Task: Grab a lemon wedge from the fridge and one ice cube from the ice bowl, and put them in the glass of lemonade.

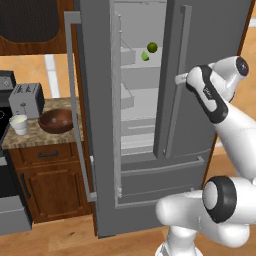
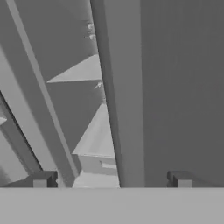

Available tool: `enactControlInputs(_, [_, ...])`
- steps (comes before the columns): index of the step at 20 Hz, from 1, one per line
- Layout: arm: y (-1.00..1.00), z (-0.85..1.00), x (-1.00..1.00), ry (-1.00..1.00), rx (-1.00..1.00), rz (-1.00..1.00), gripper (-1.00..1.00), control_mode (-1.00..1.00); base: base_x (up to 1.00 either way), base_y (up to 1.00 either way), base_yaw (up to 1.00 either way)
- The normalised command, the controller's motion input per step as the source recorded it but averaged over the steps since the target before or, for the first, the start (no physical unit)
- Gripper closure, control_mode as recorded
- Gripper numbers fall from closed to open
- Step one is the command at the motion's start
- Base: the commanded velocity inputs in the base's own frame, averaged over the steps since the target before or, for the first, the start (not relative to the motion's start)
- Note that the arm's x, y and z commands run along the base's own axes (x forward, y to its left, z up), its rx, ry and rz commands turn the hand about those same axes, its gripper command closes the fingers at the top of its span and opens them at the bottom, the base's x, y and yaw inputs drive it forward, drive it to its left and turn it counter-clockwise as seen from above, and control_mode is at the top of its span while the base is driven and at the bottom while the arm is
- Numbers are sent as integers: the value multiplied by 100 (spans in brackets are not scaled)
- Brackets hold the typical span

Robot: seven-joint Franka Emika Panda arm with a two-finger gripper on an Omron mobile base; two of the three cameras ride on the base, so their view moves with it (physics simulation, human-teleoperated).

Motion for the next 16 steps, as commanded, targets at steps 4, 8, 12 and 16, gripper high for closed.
enactControlInputs(4, [0, -18, 54, -8, 1, 2, -100, -100, 0, 0, 0])
enactControlInputs(8, [-23, 0, 58, 0, 8, 6, -100, -100, 0, 0, 0])
enactControlInputs(12, [-42, 0, 52, 0, 11, 12, -100, -100, 0, 0, 0])
enactControlInputs(16, [-12, -9, 47, 0, 3, 14, -100, -100, 0, 0, 0])
